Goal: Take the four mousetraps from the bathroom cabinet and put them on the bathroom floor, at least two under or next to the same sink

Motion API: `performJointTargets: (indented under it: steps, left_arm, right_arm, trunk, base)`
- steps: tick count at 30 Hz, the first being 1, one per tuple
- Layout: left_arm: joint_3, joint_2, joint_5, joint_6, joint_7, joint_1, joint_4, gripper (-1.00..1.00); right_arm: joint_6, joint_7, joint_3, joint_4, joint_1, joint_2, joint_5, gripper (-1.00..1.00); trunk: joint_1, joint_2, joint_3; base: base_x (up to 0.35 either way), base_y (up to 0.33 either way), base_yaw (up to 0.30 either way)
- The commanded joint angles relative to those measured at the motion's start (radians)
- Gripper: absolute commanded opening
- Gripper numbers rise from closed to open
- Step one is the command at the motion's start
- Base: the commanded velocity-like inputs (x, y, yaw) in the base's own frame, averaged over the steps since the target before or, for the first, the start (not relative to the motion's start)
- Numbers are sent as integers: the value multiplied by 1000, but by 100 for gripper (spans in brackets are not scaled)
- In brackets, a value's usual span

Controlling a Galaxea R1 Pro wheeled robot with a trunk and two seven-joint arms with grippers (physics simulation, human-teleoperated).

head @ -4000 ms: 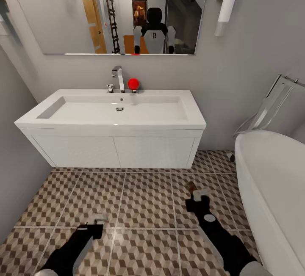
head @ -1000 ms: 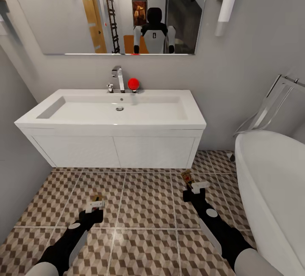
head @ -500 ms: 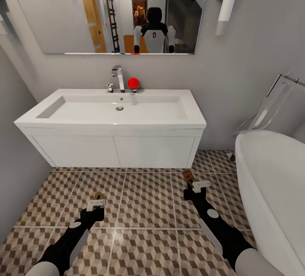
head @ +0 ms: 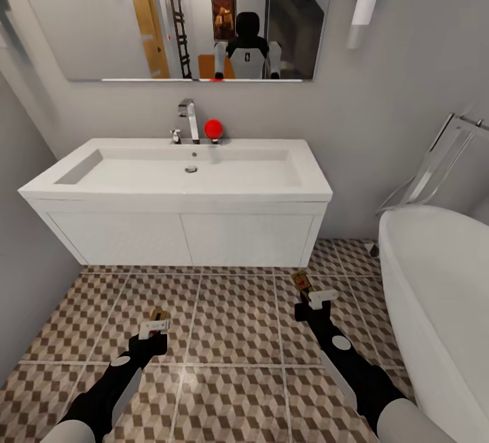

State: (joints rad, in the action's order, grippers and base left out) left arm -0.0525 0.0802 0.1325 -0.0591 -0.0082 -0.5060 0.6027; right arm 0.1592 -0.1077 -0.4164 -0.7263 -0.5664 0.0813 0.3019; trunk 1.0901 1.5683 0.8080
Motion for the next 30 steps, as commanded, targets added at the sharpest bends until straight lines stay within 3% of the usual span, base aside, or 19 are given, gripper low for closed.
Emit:
performJointTargets:
  steps: [1,17,21,30]
  left_arm:
    - [-4,1,9,-5,-1,0,2,-100]
    - [-5,1,9,-5,-1,0,-1,-100]
    - [-6,0,12,-1,0,0,5,-100]
    - [-6,0,13,-1,0,0,3,-100]
  right_arm:
    - [5,-10,-9,0,-1,2,11,-100]
    - [6,-10,-8,0,-1,3,10,-100]
    - [5,-23,-10,0,-1,-17,3,-100]
    - [6,-23,-11,1,-1,-13,0,-100]
  trunk:
    - [4,8,4]
    - [65,120,54]
    - [65,119,54]
    - [65,119,54]
  base:
    - [0,0,0]
    - [0,0,0]
    - [0,0,0]
    - [0,0,0]
